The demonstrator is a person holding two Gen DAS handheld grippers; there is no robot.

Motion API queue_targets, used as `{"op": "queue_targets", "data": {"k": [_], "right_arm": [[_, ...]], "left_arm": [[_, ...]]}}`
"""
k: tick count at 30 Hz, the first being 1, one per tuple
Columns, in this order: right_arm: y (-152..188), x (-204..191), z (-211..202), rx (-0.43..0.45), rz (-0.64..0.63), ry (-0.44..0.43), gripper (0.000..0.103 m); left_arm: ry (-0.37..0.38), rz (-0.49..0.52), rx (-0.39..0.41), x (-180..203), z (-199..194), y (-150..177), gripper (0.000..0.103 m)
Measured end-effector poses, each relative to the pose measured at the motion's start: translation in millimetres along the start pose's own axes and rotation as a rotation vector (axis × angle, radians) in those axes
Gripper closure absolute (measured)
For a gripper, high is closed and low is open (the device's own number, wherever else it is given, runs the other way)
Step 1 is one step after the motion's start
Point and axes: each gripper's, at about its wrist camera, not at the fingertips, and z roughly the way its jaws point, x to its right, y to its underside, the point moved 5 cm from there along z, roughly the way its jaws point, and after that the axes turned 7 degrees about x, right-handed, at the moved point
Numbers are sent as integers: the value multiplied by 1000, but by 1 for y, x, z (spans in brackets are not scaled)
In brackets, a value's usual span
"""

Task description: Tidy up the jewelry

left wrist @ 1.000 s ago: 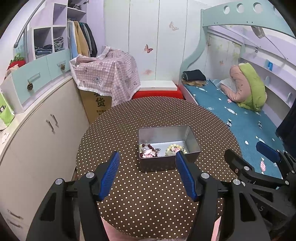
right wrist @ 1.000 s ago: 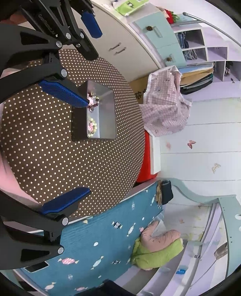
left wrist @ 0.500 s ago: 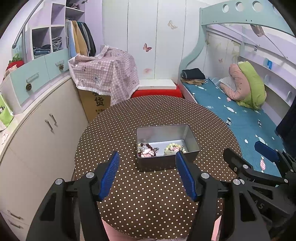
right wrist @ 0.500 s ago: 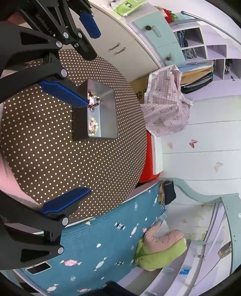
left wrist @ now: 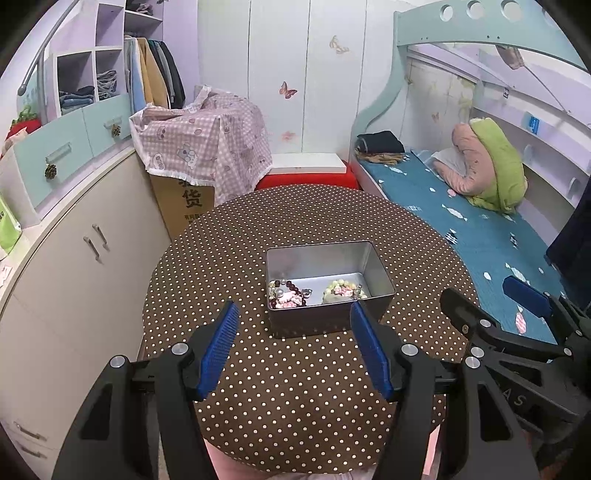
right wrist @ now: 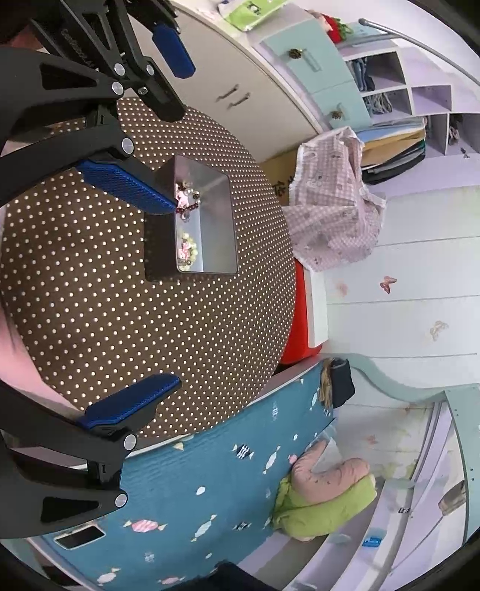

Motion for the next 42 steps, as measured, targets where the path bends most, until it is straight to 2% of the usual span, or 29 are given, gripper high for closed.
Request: {"op": "queue_targets", "data": {"k": [42], "right_arm": [[3,-6,16,-45,-28,36,18]], "left_arm": [[0,-1,-45,0,13,7,43]]}}
